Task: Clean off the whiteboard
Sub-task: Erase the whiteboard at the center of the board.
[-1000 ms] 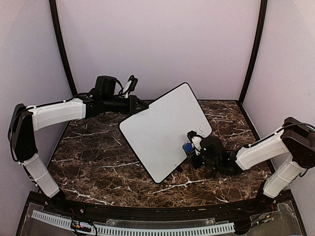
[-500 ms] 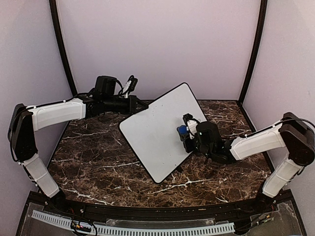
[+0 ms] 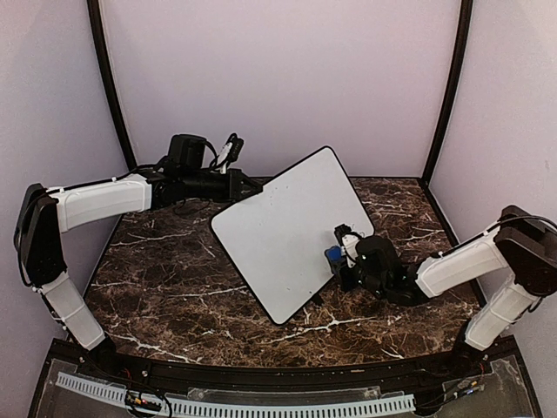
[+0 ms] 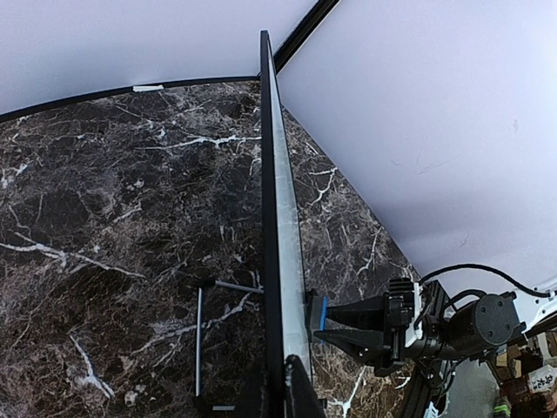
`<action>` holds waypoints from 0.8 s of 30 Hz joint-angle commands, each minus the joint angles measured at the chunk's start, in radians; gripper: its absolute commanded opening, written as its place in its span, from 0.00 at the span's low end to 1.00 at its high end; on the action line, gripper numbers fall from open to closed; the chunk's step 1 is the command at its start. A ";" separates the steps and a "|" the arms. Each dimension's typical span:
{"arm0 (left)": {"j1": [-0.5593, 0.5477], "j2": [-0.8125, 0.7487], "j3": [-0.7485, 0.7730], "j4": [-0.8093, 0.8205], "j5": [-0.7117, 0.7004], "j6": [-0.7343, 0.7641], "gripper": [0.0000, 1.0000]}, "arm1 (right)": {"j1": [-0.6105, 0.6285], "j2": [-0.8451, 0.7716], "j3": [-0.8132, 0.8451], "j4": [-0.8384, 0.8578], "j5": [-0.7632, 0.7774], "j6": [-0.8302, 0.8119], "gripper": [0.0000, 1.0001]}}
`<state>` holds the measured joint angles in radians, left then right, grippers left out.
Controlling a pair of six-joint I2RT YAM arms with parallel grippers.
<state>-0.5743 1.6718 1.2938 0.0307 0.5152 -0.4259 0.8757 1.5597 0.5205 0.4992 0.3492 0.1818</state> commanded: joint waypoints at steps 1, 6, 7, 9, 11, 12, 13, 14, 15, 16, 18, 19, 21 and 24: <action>-0.053 0.025 -0.018 -0.059 0.089 0.057 0.00 | -0.008 0.046 0.110 0.013 0.017 -0.034 0.22; -0.053 0.025 -0.016 -0.061 0.090 0.059 0.00 | -0.021 0.078 0.198 0.009 0.014 -0.066 0.22; -0.053 0.025 -0.016 -0.062 0.090 0.060 0.00 | -0.023 0.077 0.205 0.007 0.012 -0.068 0.23; -0.053 0.024 -0.015 -0.063 0.090 0.061 0.00 | -0.024 0.076 0.204 0.007 0.011 -0.066 0.22; -0.053 0.023 -0.014 -0.063 0.089 0.061 0.00 | -0.025 0.073 0.190 0.008 0.007 -0.055 0.22; -0.053 0.024 -0.016 -0.062 0.089 0.060 0.00 | -0.024 0.073 0.177 0.008 0.005 -0.045 0.22; -0.053 0.024 -0.017 -0.061 0.089 0.060 0.00 | -0.024 0.069 0.158 0.012 0.005 -0.033 0.22; -0.053 0.024 -0.017 -0.060 0.090 0.058 0.00 | -0.024 0.064 0.136 0.018 0.004 -0.020 0.22; -0.053 0.027 -0.017 -0.060 0.092 0.058 0.00 | -0.024 0.056 0.114 0.027 0.004 -0.007 0.22; -0.053 0.027 -0.017 -0.060 0.093 0.057 0.00 | -0.024 0.046 0.090 0.032 0.002 0.004 0.22; -0.053 0.029 -0.017 -0.059 0.093 0.056 0.00 | -0.024 0.031 0.050 0.043 0.002 0.024 0.22; -0.053 0.030 -0.017 -0.058 0.093 0.055 0.00 | -0.023 0.024 0.036 0.048 0.000 0.030 0.22; -0.053 0.029 -0.018 -0.058 0.094 0.055 0.00 | -0.024 0.021 0.019 0.048 -0.005 0.036 0.22; -0.053 0.025 -0.019 -0.054 0.100 0.052 0.00 | -0.024 0.023 0.033 0.044 -0.017 0.039 0.22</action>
<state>-0.5743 1.6718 1.2938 0.0296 0.5129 -0.4290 0.8566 1.5818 0.5564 0.5503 0.3725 0.1936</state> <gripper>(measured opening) 0.053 0.224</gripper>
